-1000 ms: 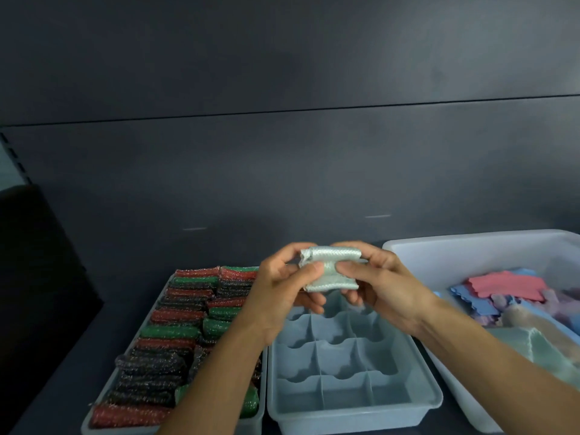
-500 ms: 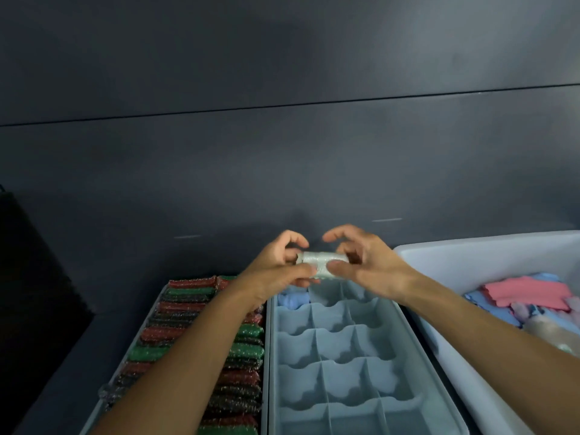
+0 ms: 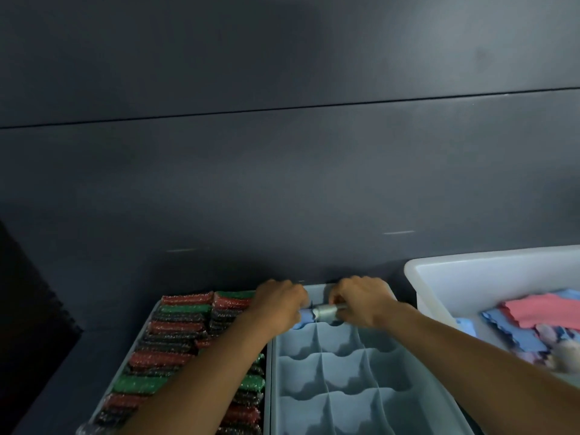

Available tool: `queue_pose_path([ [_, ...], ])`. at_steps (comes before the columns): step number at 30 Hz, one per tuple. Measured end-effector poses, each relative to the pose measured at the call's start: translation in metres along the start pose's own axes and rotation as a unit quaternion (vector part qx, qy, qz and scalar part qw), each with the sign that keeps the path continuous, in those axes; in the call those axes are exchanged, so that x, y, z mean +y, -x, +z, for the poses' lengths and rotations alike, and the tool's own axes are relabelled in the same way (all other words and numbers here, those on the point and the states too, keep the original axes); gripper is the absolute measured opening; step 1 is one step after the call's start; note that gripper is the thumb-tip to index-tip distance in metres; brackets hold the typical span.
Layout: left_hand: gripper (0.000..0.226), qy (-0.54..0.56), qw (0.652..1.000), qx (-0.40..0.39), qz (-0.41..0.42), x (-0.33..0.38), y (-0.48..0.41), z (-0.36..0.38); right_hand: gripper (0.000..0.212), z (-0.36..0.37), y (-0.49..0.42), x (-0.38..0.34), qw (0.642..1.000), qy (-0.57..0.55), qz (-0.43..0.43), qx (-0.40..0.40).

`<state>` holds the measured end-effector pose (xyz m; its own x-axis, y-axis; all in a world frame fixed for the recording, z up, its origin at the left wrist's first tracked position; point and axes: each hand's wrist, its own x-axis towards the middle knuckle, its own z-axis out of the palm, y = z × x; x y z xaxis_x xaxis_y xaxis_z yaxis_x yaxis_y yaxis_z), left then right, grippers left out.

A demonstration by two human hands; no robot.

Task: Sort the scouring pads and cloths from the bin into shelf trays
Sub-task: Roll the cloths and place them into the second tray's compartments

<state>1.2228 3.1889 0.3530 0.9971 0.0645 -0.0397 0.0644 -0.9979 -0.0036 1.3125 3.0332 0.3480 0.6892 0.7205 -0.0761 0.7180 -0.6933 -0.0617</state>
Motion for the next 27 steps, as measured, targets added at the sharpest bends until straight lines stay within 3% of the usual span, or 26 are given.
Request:
queue_pose_path([
  [4,0.029,-0.082,0.995,-0.061,0.018,0.000,-0.004,-0.004,0.025,0.005,-0.007,-0.005,0.998,0.054,-0.002,-0.011],
  [10,0.023,-0.151,0.986,-0.062,0.047,0.002,-0.011,0.000,0.033,0.006,-0.019,-0.021,0.993,0.103,0.018,-0.044],
  [19,0.021,-0.165,0.985,-0.045,0.036,0.007,-0.007,0.008,0.028,0.011,-0.004,-0.012,0.994,-0.065,0.045,-0.073],
  [21,0.024,-0.154,0.987,-0.046,0.025,0.009,-0.005,0.005,0.029,0.001,0.013,-0.009,0.995,-0.094,0.024,-0.037],
  [23,0.033,-0.109,0.993,-0.041,0.008,0.010,-0.001,0.001,0.033,-0.019,0.036,0.000,0.992,-0.110,0.025,0.058],
  [26,0.050,-0.028,1.000,-0.009,0.010,0.018,0.014,-0.007,0.017,-0.045,0.069,0.038,0.951,-0.168,0.109,0.237],
  [27,0.052,0.001,1.000,0.007,0.015,0.024,0.020,-0.011,0.013,-0.048,0.077,0.060,0.935,-0.190,0.155,0.257],
])
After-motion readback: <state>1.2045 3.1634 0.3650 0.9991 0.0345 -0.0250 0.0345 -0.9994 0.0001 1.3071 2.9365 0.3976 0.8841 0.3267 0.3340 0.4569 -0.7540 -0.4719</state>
